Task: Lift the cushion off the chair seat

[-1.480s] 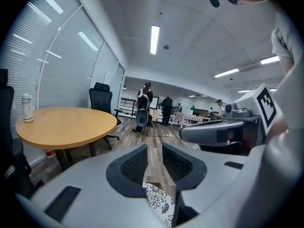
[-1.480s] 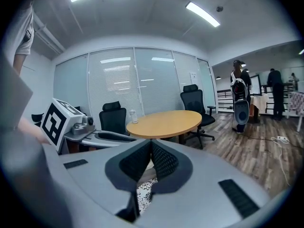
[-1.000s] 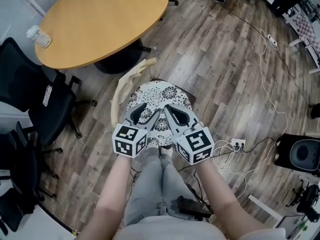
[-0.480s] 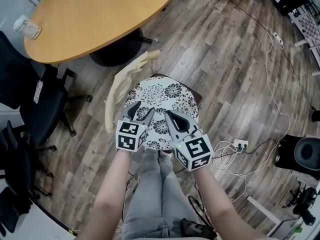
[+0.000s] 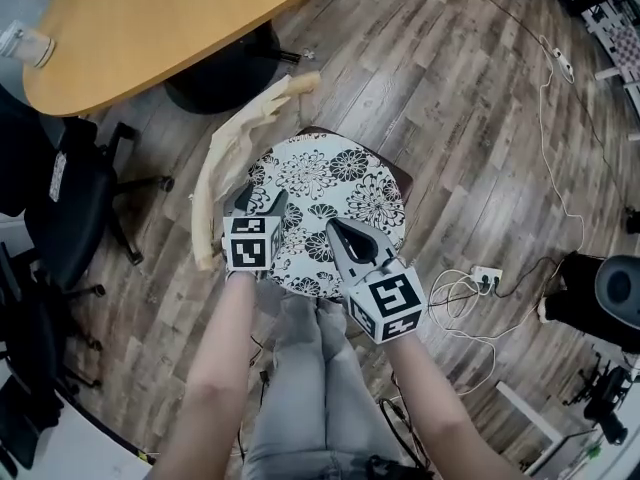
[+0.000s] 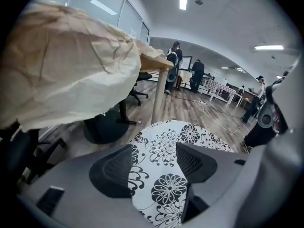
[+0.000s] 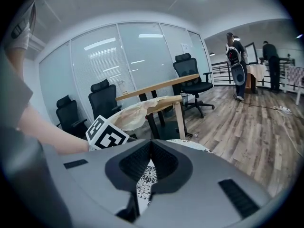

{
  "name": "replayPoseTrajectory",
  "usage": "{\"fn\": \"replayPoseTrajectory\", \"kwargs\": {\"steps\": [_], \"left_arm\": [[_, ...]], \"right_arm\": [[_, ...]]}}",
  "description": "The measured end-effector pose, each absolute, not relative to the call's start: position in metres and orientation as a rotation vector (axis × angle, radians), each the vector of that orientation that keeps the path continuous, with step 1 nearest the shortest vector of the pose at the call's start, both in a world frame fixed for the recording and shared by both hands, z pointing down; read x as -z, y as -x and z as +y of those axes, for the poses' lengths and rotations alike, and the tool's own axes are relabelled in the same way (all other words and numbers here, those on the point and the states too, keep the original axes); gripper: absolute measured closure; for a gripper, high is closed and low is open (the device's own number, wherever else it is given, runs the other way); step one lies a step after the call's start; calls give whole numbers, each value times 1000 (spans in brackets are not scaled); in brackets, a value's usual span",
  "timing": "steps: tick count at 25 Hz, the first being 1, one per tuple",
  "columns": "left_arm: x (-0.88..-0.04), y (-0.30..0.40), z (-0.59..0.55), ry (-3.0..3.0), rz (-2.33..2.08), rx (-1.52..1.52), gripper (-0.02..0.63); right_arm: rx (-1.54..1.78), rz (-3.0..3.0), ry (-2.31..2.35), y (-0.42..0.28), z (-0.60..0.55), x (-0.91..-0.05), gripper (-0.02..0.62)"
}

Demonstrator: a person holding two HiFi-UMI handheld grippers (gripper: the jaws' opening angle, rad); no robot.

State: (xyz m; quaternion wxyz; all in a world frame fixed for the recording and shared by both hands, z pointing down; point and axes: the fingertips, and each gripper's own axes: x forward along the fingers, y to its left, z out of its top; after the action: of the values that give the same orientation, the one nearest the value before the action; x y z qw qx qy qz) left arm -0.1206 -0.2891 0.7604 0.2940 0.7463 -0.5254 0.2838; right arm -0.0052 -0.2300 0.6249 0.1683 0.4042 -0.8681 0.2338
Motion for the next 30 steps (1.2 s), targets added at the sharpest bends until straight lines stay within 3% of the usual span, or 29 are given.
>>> {"fn": "replayPoseTrajectory", "kwargs": {"steps": [8, 23, 25, 27, 30], "left_arm": [[-813, 145, -306, -1799, -1491, -840, 270], [-864, 154, -323, -1736, -1398, -906, 269], [-863, 156, -325, -1741, -1406, -896, 316], [-858, 158, -327, -1746, -1437, -905, 476], [-850, 156, -328, -1778, -1441, -938, 541]], "right_arm": [[-718, -2448, -1132, 8, -225, -649, 569], [-773, -2444, -1149, 5, -246, -669, 569], [-793, -2436, -1152, 2, -246, -673, 569], [-811, -2426, -1160, 0, -245, -676, 569], [-826, -2414, -1173, -4, -244, -677, 569]]}}
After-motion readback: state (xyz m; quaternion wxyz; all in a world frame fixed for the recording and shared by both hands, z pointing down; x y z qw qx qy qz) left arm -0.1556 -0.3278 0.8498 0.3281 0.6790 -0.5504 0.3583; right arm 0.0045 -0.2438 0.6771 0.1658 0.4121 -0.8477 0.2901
